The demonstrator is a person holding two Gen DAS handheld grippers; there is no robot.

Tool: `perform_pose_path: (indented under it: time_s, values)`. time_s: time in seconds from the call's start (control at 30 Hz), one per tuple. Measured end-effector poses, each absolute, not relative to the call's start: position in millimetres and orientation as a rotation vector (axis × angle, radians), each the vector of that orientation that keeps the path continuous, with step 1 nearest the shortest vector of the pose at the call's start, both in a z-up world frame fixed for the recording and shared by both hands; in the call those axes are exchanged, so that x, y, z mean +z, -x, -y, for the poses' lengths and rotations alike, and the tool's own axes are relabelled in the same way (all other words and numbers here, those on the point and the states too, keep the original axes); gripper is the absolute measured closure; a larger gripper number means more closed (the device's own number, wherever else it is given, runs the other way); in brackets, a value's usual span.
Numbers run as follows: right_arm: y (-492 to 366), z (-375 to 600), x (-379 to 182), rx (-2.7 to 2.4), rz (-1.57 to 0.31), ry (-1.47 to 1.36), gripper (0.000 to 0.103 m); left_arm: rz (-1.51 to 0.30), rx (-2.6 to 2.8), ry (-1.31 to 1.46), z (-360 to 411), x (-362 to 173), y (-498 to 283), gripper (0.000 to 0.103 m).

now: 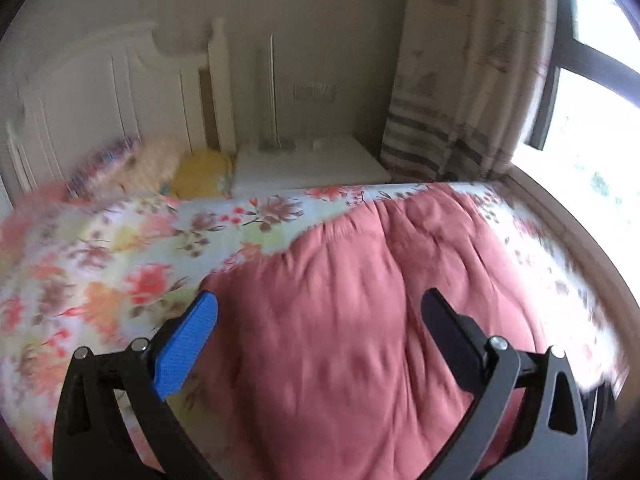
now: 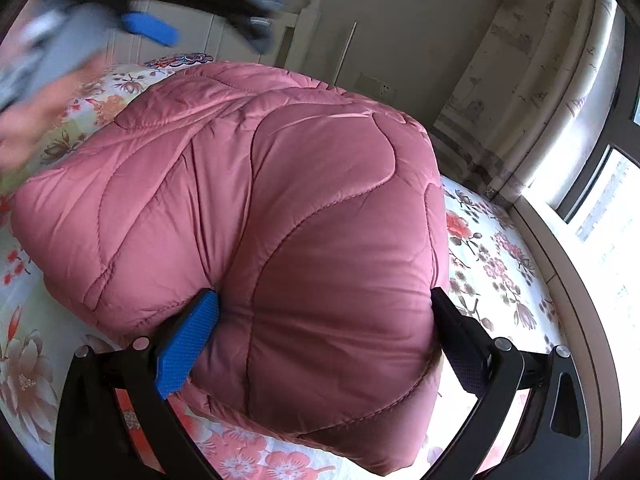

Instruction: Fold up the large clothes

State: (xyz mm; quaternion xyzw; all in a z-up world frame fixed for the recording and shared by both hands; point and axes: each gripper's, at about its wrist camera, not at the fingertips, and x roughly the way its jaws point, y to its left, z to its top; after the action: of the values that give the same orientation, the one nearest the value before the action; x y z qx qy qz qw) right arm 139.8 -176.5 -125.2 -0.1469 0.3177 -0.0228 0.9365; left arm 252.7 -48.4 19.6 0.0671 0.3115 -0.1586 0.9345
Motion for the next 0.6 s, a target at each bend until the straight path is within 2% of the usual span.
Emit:
perform_pose_path:
  time_s: [0.13, 0.2, 0.3, 0.43, 0.57, 0.6]
  values:
    - [-137.2, 177.8, -123.1, -0.033, -0.647, 0.301, 0.004, -0.681, -0.249, -0.2, 37.7, -29.7, -220.7, 0.002]
    - [-135.4, 176.9, -118.6, -0.017, -0.659, 0.321, 0.004, -0.667, -0.295, -0.063, 17.4, -51.3, -215.3, 0.002]
    - [-125.1, 177.1, -99.3, 0.012, -0.638, 0.301, 0.004, -0.711, -0.351, 0.096, -2.5, -59.1, -221.6, 0.002]
    - [-104.8, 161.5, -75.7, 0.066, -0.488, 0.29, 0.004, -0.683, -0.334, 0.05, 1.4, -55.5, -216.5, 0.002]
    - [-127.5, 141.5, -110.7, 0.029, -0.61, 0.379, 0.004, -0.661, -0.315, 0.049, 2.6, -59.4, -210.2, 0.002]
    - [-125.7, 139.6, -117.6, 0.011, -0.578, 0.394, 0.004, -0.668, -0.32, 0.054, 2.6, -60.9, -210.0, 0.002]
